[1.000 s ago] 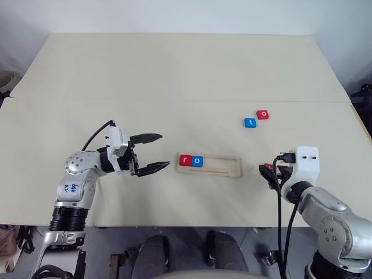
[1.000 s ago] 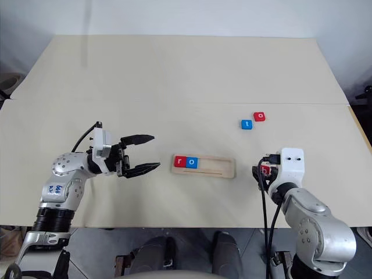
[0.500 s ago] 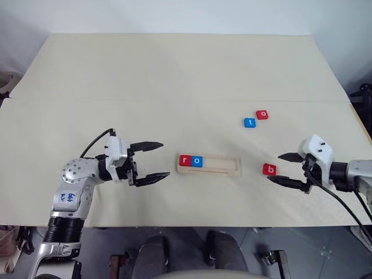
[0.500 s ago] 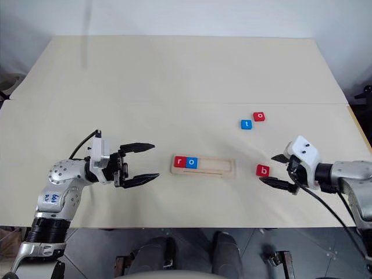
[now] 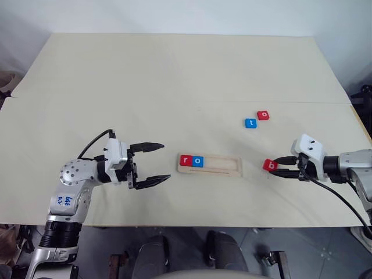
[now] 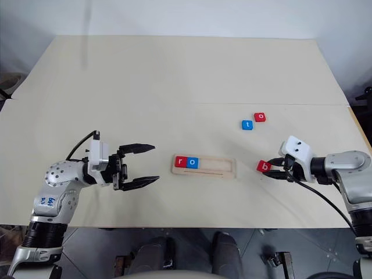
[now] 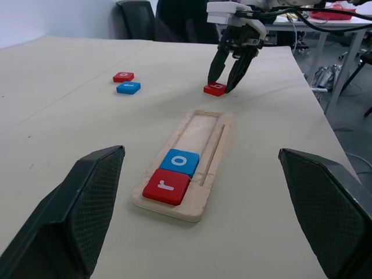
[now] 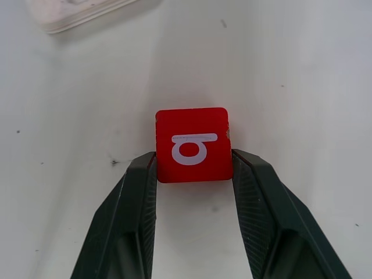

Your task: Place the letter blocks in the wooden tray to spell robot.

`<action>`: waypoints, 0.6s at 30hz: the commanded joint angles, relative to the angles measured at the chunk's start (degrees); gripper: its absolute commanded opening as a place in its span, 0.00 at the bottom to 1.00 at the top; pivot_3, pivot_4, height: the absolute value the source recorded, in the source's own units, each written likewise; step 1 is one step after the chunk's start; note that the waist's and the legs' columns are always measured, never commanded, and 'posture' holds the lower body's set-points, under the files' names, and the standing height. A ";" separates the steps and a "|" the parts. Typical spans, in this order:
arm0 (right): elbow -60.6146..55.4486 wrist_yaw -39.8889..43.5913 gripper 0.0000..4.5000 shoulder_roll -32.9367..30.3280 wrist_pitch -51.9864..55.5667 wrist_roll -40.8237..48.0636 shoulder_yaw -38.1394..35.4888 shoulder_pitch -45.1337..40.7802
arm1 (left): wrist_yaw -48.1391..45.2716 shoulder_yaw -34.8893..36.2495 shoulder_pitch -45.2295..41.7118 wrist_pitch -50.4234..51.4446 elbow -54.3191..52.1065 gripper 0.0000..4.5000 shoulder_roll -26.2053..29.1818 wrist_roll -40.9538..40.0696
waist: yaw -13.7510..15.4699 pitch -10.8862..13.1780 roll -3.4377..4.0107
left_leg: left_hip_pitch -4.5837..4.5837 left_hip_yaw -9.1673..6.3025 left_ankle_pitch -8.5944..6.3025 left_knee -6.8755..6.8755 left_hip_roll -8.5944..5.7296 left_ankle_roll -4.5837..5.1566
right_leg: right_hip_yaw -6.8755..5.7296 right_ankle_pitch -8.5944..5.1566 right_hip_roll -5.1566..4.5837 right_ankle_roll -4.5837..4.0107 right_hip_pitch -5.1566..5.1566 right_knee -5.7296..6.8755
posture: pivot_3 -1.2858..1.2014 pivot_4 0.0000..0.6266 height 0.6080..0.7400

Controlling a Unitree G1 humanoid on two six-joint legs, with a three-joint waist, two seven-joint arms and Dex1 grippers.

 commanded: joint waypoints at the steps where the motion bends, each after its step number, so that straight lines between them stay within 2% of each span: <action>1: -3.36 1.90 0.33 1.97 -0.21 2.17 0.86 -2.03 | -0.56 1.53 0.21 -1.71 -1.47 1.00 0.57 -1.32 | -0.17 0.00 0.00 | 0.00 0.01 0.00 0.00 0.00 0.00 | 0.01 0.00 0.00 0.00 0.00 0.00 | 0.52 0.24 1.00; 4: -8.29 3.39 0.33 3.69 3.41 3.86 2.99 -6.08 | -0.39 1.87 0.81 -1.98 -1.43 1.00 0.75 -1.22 | -0.40 0.01 0.08 | 0.01 0.01 0.00 -0.02 0.01 -0.01 | 0.03 0.00 0.01 0.00 -0.03 0.03 | 0.52 0.24 1.00; 9: -14.15 2.71 0.33 9.37 12.51 3.97 10.51 -15.05 | 0.92 2.28 1.77 -1.86 -1.71 1.00 0.74 -0.84 | -0.17 0.02 0.10 | -0.01 -0.03 0.00 0.02 0.02 -0.02 | 0.01 0.00 0.00 0.00 -0.05 0.04 | 0.52 0.24 1.00; 14: -13.15 1.31 0.33 14.52 14.26 0.33 17.42 -20.78 | 1.83 2.06 2.63 -1.60 -3.00 1.00 0.80 -0.63 | 0.25 0.03 0.09 | -0.14 -0.10 -0.02 0.10 0.00 -0.01 | -0.07 0.00 -0.02 0.00 -0.05 0.02 | 0.52 0.24 1.00; 18: -11.00 1.18 0.33 15.66 12.98 -1.90 19.77 -22.40 | 2.90 2.53 3.60 -1.37 -4.34 1.00 1.08 -0.73 | 0.05 0.03 0.09 | -0.17 -0.10 -0.03 0.11 -0.01 -0.01 | -0.09 0.00 -0.02 0.00 -0.07 0.03 | 0.52 0.24 1.00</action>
